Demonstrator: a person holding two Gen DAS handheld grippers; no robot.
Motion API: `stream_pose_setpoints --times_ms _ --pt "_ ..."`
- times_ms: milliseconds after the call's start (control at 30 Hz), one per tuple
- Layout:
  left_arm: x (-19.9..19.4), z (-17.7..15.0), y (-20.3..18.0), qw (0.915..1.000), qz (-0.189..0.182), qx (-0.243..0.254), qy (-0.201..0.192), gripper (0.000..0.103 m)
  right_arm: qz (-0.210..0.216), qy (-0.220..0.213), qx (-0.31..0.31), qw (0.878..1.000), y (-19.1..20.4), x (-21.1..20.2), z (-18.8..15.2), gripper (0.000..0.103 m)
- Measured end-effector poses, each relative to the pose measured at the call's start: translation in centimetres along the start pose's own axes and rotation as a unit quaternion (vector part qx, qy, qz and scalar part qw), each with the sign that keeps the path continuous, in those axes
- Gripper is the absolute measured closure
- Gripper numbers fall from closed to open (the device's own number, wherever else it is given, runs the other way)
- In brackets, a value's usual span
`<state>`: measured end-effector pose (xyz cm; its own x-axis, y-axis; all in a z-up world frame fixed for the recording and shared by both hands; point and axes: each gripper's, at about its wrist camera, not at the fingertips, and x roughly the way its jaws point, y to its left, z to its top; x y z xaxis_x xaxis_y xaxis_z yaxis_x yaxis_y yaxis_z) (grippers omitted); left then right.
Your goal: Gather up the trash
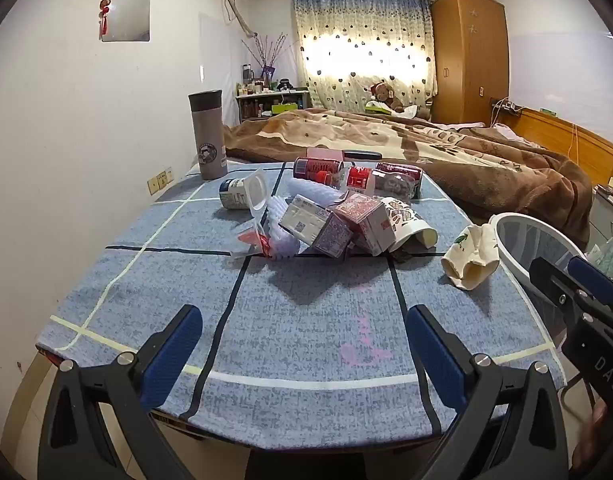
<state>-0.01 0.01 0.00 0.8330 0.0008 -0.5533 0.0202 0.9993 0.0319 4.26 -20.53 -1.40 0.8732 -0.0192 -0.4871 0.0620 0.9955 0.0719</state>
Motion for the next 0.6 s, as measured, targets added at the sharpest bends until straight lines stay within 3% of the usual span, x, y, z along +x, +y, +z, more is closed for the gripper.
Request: stream_pose_setpoints --times_ms 600 --pt "-0.07 0.01 0.18 1.0000 -0.004 -0.006 0.003 0.000 -0.002 -0.005 -0.002 1.000 0.06 -0.34 0.00 0.038"
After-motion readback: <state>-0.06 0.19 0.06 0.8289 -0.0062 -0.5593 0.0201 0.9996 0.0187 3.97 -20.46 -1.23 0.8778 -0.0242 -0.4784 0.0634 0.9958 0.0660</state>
